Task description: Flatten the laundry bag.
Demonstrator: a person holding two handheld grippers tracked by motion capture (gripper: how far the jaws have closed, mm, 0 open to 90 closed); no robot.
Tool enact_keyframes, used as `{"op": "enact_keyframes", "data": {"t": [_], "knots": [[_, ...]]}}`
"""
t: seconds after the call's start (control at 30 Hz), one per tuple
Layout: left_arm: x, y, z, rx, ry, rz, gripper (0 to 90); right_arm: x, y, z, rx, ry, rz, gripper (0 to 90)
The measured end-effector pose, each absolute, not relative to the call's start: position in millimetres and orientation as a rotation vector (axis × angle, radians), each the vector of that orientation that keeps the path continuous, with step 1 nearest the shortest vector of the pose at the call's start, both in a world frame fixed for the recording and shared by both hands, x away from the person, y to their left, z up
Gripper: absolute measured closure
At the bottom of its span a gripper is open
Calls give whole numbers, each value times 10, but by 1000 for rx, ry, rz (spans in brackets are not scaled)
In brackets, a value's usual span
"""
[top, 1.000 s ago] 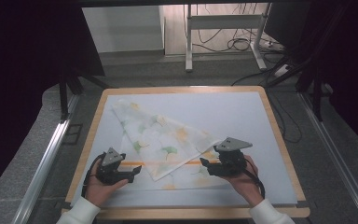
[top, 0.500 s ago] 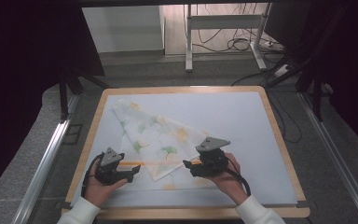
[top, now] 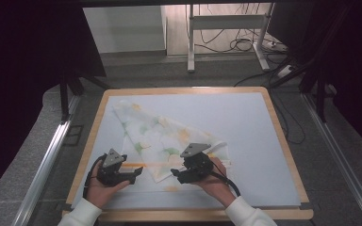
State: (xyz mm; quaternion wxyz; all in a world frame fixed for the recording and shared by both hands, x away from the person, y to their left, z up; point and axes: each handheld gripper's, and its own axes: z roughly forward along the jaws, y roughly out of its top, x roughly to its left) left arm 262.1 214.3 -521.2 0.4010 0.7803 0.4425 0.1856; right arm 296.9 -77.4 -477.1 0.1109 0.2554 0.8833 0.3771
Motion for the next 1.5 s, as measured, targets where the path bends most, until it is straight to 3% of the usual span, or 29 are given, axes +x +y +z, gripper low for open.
{"op": "enact_keyframes", "data": {"t": [1.27, 1.5], "knots": [[2610, 2175, -5199, 1981, 1117, 487, 198, 3048, 6, -5269, 663, 2765, 943, 296], [2611, 2163, -5206, 1993, 1114, 483, 200, 3016, 26, -5272, 631, 2725, 864, 342]]}}
